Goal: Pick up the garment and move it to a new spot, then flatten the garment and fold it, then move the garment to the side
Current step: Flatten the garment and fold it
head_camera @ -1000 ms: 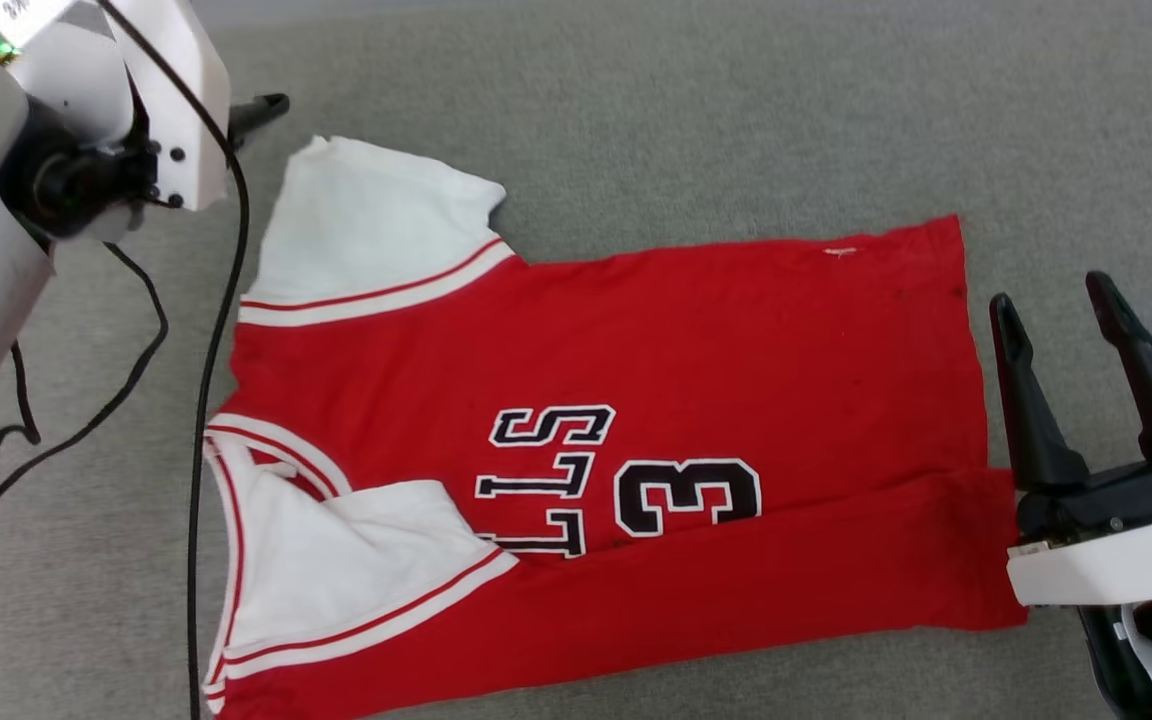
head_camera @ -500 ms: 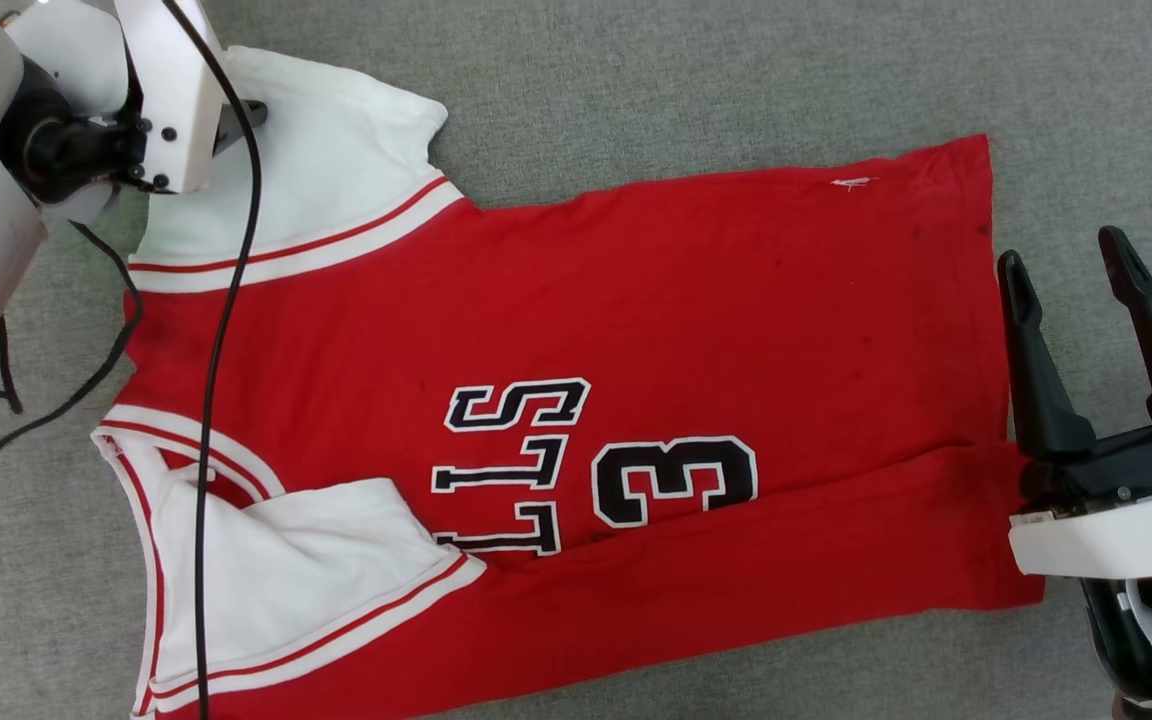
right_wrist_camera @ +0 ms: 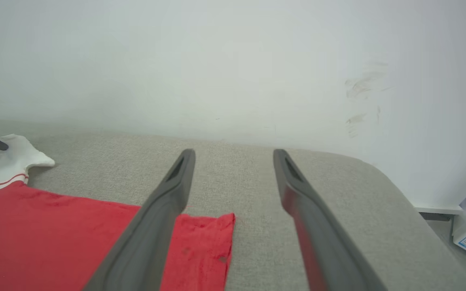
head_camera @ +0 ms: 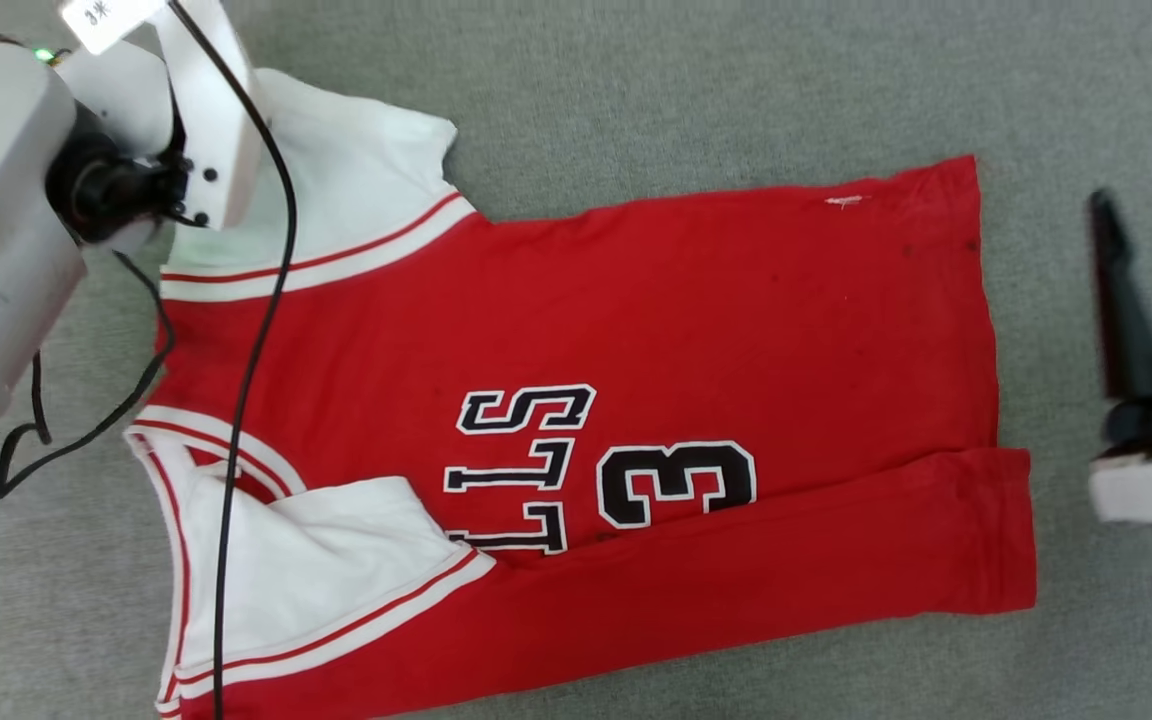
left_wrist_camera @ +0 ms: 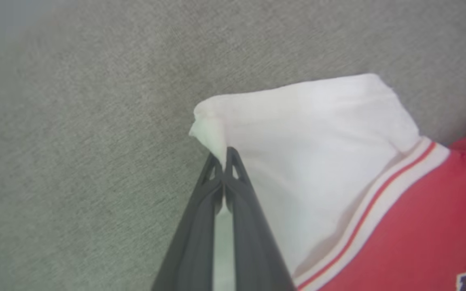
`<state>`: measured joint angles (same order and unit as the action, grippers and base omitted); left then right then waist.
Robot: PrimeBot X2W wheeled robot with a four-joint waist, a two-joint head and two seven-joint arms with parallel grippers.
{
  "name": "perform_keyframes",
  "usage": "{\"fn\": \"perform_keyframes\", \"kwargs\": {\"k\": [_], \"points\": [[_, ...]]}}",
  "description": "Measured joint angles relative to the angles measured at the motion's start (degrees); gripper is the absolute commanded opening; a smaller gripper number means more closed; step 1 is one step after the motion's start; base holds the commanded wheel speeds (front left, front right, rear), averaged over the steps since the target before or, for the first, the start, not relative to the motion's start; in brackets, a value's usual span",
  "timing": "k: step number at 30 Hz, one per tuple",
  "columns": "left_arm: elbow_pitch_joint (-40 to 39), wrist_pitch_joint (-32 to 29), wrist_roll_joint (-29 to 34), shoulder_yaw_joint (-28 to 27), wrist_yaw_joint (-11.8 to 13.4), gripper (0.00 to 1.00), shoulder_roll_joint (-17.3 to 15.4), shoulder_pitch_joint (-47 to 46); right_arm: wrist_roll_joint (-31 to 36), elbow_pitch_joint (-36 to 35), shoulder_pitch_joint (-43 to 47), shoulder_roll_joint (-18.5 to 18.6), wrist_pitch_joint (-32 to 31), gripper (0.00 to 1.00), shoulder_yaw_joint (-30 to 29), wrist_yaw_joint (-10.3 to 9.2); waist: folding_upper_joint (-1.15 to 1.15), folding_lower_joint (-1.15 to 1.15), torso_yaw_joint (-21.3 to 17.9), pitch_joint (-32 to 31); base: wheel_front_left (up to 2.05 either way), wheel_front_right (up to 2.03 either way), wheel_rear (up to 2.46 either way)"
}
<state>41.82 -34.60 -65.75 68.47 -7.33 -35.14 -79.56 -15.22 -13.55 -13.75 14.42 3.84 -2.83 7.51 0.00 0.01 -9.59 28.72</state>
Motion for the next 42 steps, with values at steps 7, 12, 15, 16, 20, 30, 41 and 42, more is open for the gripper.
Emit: {"fn": "perform_keyframes", "kwargs": {"k": [7, 12, 15, 16, 20, 30, 41, 42], "points": [[-7.9, 7.5, 1.2, 1.9, 0.0, 0.0, -2.2, 2.0, -8.7, 2.4, -6.5, 13.3, -19.9, 1.0, 1.1, 0.0, 0.0, 0.0, 2.8, -4.8, 0.0, 0.0, 0.0], [-12.2, 10.8, 1.5, 2.5, 0.0, 0.0, -2.2, 2.9, -16.5, 7.3, -10.9, 21.0, -34.5, 1.0, 4.8, 0.0, 0.0, -0.01, 5.1, -5.9, 0.0, 0.0, 0.0], [-13.9, 12.1, 2.0, 2.8, -0.1, 0.0, -2.2, 2.8, -20.1, 10.4, -13.5, 24.6, -43.4, 1.0, 8.2, 0.0, 0.0, -0.01, 6.4, -5.9, 0.0, 0.0, 0.0], [-14.5, 12.5, 2.2, 2.8, -0.1, 0.0, -2.2, 2.8, -21.2, 11.3, -14.5, 25.5, -46.0, 1.0, 9.4, 0.0, 0.0, -0.01, 6.8, -5.8, 0.0, 0.0, 0.0], [-16.6, 14.1, 3.0, 2.9, -0.1, 0.0, -2.5, 2.6, -22.6, 15.0, -19.0, 27.0, -52.6, 1.0, 13.4, 0.0, 0.0, -0.01, 7.8, -4.7, 0.0, 0.0, 0.0], [-20.7, 17.2, 5.3, 3.0, 0.0, 0.0, -3.2, 1.5, -21.4, 26.0, -29.1, 25.1, -57.1, 1.0, 21.3, 0.0, 0.0, -0.01, 11.0, -0.9, 0.0, 0.0, 0.0], [-22.0, 19.8, 6.1, 2.8, 0.1, 0.0, -3.3, 1.6, -23.1, 33.6, -31.0, 26.0, -54.5, 0.63, 27.6, -0.11, 0.0, -0.01, 12.9, 1.0, 0.0, 0.0, 0.0], [-21.9, 20.0, 6.0, 2.8, 0.1, 0.0, -3.4, 1.7, -23.4, 33.9, -31.1, 25.9, -53.7, 0.0, 27.9, -0.11, 0.0, -0.01, 12.8, 0.9, 0.0, 0.0, 0.0]]}}
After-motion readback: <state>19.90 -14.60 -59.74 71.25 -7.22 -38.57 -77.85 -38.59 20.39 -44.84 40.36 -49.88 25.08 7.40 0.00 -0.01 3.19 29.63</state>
